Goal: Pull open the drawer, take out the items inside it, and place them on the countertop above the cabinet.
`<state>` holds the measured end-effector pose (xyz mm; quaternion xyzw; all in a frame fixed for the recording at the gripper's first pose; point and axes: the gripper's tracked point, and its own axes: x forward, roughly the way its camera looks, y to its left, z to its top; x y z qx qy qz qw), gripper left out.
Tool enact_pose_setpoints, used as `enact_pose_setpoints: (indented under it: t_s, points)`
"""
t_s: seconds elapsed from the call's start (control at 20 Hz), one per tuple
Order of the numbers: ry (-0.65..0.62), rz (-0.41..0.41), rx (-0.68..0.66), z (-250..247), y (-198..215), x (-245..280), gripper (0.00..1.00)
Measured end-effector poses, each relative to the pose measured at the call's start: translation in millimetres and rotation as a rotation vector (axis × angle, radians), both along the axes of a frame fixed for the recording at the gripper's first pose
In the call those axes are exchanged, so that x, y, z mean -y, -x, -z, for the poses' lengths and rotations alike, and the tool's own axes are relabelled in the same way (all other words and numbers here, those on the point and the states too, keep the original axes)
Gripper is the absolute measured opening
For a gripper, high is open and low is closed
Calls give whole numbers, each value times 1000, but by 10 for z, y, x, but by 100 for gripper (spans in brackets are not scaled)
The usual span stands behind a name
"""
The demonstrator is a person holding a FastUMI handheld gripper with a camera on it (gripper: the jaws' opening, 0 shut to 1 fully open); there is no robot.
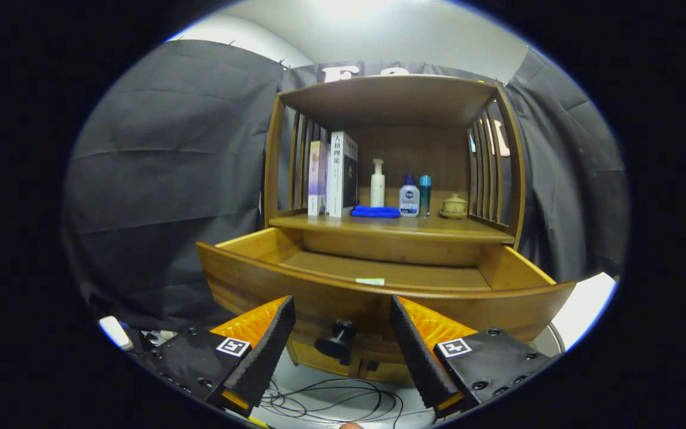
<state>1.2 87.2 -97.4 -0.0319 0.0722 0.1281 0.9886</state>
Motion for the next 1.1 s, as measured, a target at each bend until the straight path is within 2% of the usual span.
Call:
enact_pose_setpoints:
  t_s: [0.4,0.6,0.85,1.1]
  points:
    - [-13,-20,-64,-445,-487,62,98]
    - [16,-55,-160,-461,-833,-20,98]
    - [88,-71,-270,-351,-1227,-31,99]
    - [65,-107,-493,14,-1435,-160,99]
